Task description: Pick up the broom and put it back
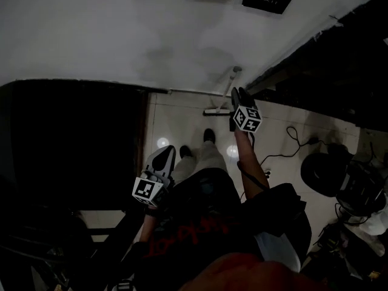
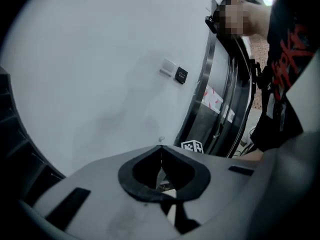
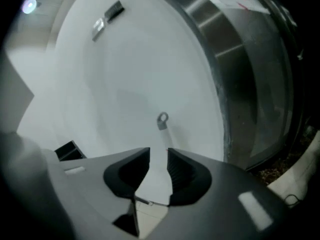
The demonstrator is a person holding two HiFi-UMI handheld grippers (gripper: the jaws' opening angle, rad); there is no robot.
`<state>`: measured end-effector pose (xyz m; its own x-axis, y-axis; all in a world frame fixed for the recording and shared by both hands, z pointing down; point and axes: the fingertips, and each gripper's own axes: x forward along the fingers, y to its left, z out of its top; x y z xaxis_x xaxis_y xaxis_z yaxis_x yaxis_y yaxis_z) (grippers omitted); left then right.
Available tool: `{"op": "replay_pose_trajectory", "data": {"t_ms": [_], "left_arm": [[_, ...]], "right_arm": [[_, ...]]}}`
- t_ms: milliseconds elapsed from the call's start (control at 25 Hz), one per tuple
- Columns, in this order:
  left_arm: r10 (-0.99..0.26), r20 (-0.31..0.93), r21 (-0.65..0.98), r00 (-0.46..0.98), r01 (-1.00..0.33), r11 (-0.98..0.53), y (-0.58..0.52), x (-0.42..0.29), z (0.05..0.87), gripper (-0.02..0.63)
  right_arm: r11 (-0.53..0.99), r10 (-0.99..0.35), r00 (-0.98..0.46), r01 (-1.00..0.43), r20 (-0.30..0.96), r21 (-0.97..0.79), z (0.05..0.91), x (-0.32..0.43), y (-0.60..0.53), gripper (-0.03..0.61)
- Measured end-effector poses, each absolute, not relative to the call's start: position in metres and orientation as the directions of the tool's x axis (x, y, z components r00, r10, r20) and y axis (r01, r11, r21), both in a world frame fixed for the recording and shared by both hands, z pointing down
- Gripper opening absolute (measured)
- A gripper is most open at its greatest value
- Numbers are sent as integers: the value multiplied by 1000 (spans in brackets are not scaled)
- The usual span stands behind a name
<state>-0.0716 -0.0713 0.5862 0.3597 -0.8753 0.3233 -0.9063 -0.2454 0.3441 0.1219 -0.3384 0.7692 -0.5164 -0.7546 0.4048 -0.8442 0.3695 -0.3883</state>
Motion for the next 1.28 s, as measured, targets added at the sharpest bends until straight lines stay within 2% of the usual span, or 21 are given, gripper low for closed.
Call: {"op": "replay_pose_trajectory", "data": {"t_ms": [160, 280, 440, 680, 1000, 1280], "left_arm": [[-853, 274, 363, 444, -869, -336, -60, -48, 588, 5], [-816, 252, 376, 520, -830, -412, -36, -29, 580, 5], [-807, 149, 346, 571, -795, -499, 2, -20, 567, 5], [-781, 127, 354, 611, -764, -540, 56, -5, 563, 5], [-797, 107, 318, 594, -780, -539, 73, 32, 536, 5], [-759, 125, 389, 639, -735, -555, 88, 59, 574, 5]], "right_arm": [[432, -746, -568, -810, 347, -398, 712, 141, -240, 0], [479, -745, -597, -789, 297, -384, 666, 145, -163, 0], [489, -791, -567, -811, 230, -321, 610, 141, -70, 0], [501, -810, -557, -820, 185, -277, 568, 135, 22, 0], [537, -810, -571, -814, 137, -220, 531, 161, 39, 0], [500, -826, -544, -828, 149, -252, 554, 180, 45, 0]]}}
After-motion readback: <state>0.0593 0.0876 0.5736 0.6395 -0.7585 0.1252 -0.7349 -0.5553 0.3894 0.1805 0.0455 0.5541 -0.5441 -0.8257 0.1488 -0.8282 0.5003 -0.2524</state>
